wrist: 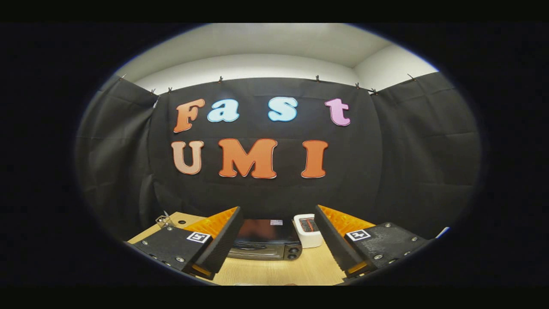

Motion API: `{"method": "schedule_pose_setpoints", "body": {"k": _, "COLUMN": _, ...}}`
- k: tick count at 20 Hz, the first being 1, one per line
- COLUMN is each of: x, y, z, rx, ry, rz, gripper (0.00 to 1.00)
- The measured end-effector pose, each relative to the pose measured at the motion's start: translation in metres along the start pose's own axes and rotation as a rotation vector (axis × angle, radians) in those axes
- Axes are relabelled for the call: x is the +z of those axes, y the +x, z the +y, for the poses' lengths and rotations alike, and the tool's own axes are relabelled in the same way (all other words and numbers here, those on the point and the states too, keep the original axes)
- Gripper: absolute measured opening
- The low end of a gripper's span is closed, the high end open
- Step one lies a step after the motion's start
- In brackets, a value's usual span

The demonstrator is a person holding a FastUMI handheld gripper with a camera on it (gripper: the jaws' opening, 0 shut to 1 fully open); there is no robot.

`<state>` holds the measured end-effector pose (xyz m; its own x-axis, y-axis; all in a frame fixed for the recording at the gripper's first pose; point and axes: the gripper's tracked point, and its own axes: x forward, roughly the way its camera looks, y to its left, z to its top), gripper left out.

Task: Open the toaster oven, put the food inside, and close the toaster oven door.

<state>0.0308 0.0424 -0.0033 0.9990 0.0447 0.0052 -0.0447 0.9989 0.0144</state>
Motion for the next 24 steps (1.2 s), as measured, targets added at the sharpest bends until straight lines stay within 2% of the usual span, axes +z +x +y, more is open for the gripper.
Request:
{"method": "schedule_pose_setpoints", "body": {"k": 6, "x": -0.011, "y": 0.011, "z": 0.015, "rx": 0.005, "ry": -0.010, "rz": 0.015, "gripper": 0.99}}
{"method": "schedule_pose_setpoints", "body": {"k": 12, "x": -0.042, "y": 0.030, "z": 0.033, "rx": 0.023, "ry": -0.018, "rz": 0.070, "gripper": 0.99}}
{"method": "schedule_pose_setpoints", "body": {"k": 17, "x": -0.092, "y": 0.056, "z": 0.059, "rx": 0.057, "ry": -0.005, "rz": 0.160, "gripper": 0.99}}
{"method": "schedule_pose_setpoints", "body": {"k": 24, "x": -0.173, "y": 0.094, "z": 0.084, "rx": 0.075, "ry": -0.053, "rz": 0.308, "gripper": 0.99}}
